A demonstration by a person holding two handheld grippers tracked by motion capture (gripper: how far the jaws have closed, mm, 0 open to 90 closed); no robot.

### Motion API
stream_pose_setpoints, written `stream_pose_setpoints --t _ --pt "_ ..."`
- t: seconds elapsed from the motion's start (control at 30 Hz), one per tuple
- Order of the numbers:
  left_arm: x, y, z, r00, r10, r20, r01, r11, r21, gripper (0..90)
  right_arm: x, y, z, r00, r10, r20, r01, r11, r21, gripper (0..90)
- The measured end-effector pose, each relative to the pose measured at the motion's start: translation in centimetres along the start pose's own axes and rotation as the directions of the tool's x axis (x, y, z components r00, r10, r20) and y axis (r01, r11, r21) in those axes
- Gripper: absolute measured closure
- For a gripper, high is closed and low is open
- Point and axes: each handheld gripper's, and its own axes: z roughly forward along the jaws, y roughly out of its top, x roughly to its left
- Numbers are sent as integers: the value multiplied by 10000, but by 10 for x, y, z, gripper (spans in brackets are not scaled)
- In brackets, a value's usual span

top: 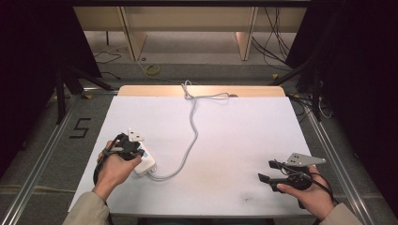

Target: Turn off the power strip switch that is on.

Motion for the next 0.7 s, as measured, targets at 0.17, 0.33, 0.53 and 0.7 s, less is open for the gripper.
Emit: stream_pose_setpoints --t 0.17,0.33,0.53,0.7 --pt "1 1 1 10000 -67 -5 67 9999 80 898 0 0 0 10000 -10 1 10 10000 -6 300" --pt "2 4 1 10000 -74 -7 74 9999 105 898 0 0 0 10000 21 -1 -21 10000 18 300" --pt "3 7 2 10000 -81 -10 81 9997 247 899 0 0 0 10000 22 -5 -22 10000 18 300" --pt "5 8 3 9999 -172 -6 172 9995 255 899 0 0 0 10000 25 -2 -25 10000 17 300"
